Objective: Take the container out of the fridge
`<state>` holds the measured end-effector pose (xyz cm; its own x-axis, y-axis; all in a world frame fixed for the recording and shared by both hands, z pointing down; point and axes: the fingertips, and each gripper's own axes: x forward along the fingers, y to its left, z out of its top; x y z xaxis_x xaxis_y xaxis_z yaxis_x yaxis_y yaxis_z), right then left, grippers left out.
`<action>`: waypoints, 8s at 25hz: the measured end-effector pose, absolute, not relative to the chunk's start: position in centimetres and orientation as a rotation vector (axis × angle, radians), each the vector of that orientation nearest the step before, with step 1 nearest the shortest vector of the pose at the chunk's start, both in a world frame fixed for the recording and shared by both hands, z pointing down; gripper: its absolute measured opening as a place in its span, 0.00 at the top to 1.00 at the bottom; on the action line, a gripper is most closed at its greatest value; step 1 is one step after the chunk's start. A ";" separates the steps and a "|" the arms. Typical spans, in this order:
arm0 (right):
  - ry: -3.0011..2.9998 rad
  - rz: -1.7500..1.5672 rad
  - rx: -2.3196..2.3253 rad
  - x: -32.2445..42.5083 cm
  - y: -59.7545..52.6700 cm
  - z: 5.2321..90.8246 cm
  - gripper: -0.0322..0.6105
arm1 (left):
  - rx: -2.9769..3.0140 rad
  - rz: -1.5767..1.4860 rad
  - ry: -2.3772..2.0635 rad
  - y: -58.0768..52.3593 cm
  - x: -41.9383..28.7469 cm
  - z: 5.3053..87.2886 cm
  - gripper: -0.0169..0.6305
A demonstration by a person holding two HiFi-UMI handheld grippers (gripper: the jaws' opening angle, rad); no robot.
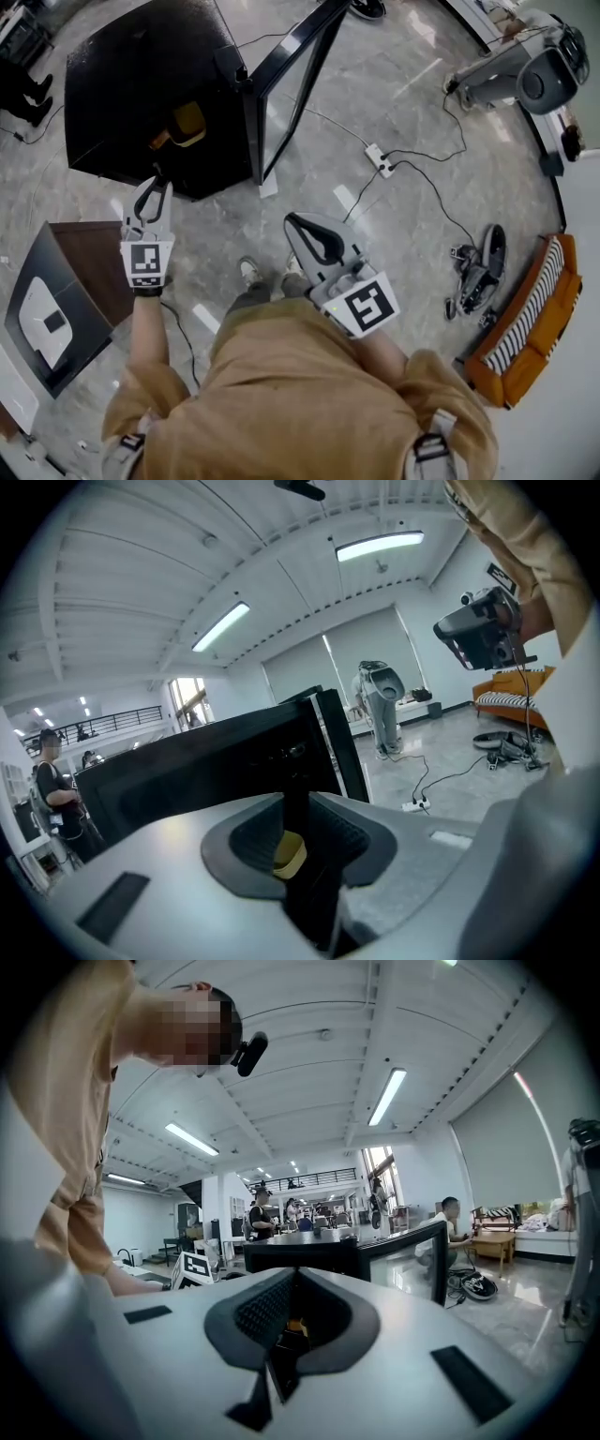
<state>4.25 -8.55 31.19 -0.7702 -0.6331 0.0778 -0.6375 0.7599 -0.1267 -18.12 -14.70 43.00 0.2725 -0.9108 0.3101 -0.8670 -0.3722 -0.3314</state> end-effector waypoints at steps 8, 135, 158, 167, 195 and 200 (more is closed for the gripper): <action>-2.890 0.257 1.096 4.5 -9.3 32.2 0.94 | -2.433 -0.800 1.624 -17.4 -18.1 45.3 0.83; -2.617 0.667 1.275 8.8 -10.8 47.5 0.94 | -2.614 -1.298 1.481 -31.3 -18.4 68.6 0.93; -2.667 0.591 1.256 9.0 -8.1 45.0 0.94 | -2.842 -0.885 1.703 -28.5 -17.7 64.1 0.94; -2.694 0.565 1.245 8.9 -7.2 43.9 0.94 | -2.869 -0.775 1.745 -27.6 -17.7 62.2 0.94; -2.877 0.400 1.127 6.0 -5.8 36.1 0.94 | -2.968 -0.424 1.819 -20.3 -16.2 52.9 0.94; -2.913 0.367 1.100 6.1 -5.8 34.8 0.94 | -2.964 -0.369 1.833 -19.1 -15.5 51.0 0.94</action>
